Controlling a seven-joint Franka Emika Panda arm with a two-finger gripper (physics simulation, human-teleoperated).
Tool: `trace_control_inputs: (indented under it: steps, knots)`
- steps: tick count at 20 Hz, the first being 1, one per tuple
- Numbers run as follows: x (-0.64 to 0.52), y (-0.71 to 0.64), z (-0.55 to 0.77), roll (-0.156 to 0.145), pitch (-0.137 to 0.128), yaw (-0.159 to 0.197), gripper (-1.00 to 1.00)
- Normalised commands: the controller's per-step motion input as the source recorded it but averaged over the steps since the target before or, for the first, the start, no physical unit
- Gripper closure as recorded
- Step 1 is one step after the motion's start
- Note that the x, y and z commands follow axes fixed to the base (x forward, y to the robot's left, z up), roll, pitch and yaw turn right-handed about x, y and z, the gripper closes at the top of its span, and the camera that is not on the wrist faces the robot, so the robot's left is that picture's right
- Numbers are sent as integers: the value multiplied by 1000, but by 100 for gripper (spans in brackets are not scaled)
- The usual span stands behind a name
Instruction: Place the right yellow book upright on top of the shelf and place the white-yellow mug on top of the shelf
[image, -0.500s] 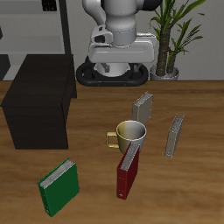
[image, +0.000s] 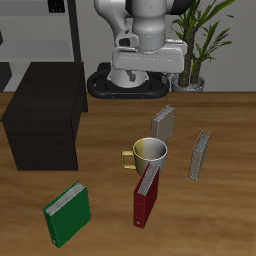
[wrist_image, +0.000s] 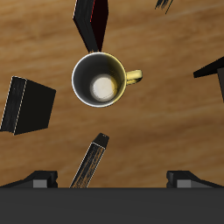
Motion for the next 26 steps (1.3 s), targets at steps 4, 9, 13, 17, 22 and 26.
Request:
trace_control_inputs:
  steps: [4,9,13,17,22,26]
  knots:
    - [-273,443,-229,20,-89,-13,-100]
    - [-46,137,-145,-52,-47,-63,-100]
    - [-55,132,-167,-17,-33,-52,-100]
    - [-12,95,-238,-33,17,-96,-100]
    - [82,85,-208,22,44,-31,-100]
    - [61,94,-246,14,-1,-14,-100]
